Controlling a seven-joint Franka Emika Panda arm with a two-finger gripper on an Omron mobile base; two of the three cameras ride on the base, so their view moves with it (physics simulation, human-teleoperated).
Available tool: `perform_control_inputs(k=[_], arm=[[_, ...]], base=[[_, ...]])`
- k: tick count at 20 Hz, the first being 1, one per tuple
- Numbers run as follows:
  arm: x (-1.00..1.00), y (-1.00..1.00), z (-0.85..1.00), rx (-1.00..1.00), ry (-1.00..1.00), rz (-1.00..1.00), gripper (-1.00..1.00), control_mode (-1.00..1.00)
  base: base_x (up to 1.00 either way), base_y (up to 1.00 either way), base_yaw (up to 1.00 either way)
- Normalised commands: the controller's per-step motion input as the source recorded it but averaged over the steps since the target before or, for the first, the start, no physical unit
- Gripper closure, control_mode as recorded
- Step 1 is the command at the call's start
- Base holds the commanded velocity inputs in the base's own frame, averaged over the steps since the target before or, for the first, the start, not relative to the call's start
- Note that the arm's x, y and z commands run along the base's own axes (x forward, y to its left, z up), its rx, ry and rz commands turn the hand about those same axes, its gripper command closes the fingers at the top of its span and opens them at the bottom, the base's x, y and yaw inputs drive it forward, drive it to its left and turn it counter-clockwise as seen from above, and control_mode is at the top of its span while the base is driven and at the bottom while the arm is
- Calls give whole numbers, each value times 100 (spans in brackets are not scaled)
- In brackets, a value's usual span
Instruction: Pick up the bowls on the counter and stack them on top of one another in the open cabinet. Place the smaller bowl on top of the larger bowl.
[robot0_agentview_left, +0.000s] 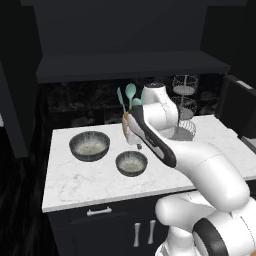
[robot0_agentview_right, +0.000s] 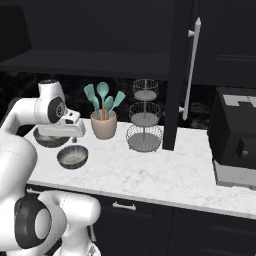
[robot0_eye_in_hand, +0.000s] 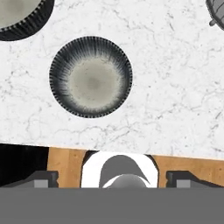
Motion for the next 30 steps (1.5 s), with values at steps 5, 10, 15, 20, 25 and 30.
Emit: perform_control_inputs(k=[5,10,15,20,25,30], arm=[[0,48,-54,-9,1,0,-100,-100],[0,4,-33,0,4,0,-100,-100],[1,4,-29,0,8,0,-100,-100],[21,35,-70,-4,3,7,-100,-100],[49,42,-37,-13,0,8,-100,-100],[43,9,-43,-7,1,13,-100,-100]], base=[[0,0,0],[0,0,0],[0,0,0],[0,0,0],[0,0,0],[0,0,0]])
